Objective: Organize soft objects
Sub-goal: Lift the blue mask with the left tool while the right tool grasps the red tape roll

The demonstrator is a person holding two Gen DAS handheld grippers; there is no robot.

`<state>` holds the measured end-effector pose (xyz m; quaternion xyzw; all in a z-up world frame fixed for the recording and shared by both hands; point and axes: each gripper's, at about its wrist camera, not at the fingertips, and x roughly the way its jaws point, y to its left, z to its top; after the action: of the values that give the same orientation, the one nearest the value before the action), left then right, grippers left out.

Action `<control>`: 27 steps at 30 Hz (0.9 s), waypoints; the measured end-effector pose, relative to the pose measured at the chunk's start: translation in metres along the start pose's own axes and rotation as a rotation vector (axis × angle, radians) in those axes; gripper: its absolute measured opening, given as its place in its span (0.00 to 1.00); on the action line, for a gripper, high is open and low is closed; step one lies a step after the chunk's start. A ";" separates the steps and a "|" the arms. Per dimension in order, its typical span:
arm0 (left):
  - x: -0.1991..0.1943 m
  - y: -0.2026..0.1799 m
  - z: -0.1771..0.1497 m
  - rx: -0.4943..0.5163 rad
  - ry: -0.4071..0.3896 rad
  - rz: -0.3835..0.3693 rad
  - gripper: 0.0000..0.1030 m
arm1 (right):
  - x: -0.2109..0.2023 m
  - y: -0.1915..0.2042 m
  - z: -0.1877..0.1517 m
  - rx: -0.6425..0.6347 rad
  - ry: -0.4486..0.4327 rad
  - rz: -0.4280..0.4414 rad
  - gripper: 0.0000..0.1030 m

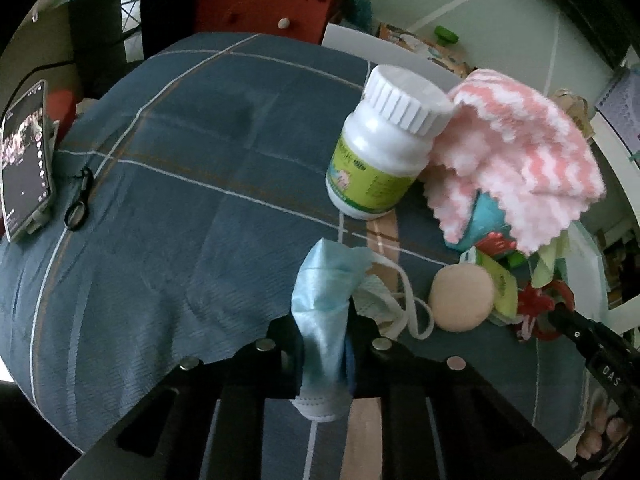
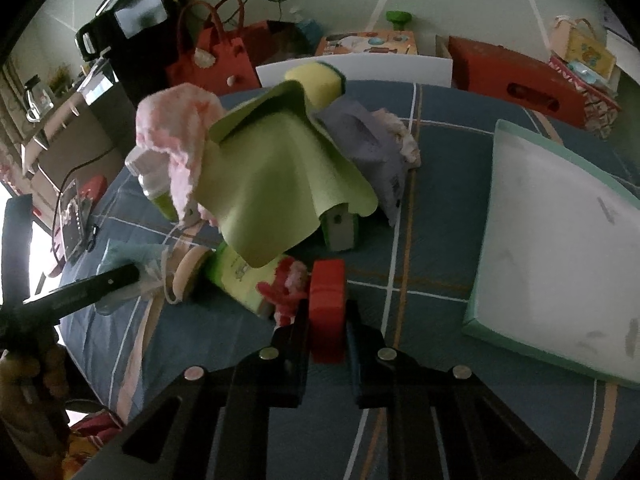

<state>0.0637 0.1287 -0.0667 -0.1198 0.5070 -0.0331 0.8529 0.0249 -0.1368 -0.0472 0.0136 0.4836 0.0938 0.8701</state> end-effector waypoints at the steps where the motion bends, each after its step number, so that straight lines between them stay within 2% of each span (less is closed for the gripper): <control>1: -0.004 -0.001 0.000 0.000 -0.005 0.000 0.15 | -0.003 -0.002 0.000 0.005 -0.009 0.002 0.16; 9: -0.042 -0.018 0.007 -0.003 -0.052 -0.003 0.15 | -0.019 -0.014 0.008 0.032 -0.063 -0.001 0.16; 15: -0.064 -0.015 0.008 -0.014 -0.095 -0.020 0.15 | -0.036 -0.023 0.017 0.060 -0.110 -0.033 0.16; 22: -0.087 -0.024 0.031 -0.030 -0.166 -0.043 0.15 | -0.060 -0.040 0.037 0.116 -0.171 -0.072 0.16; 27: -0.103 -0.048 0.052 -0.005 -0.213 -0.085 0.15 | -0.079 -0.054 0.062 0.141 -0.226 -0.106 0.16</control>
<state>0.0626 0.1094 0.0570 -0.1459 0.4082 -0.0550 0.8995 0.0443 -0.2002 0.0457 0.0597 0.3882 0.0113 0.9196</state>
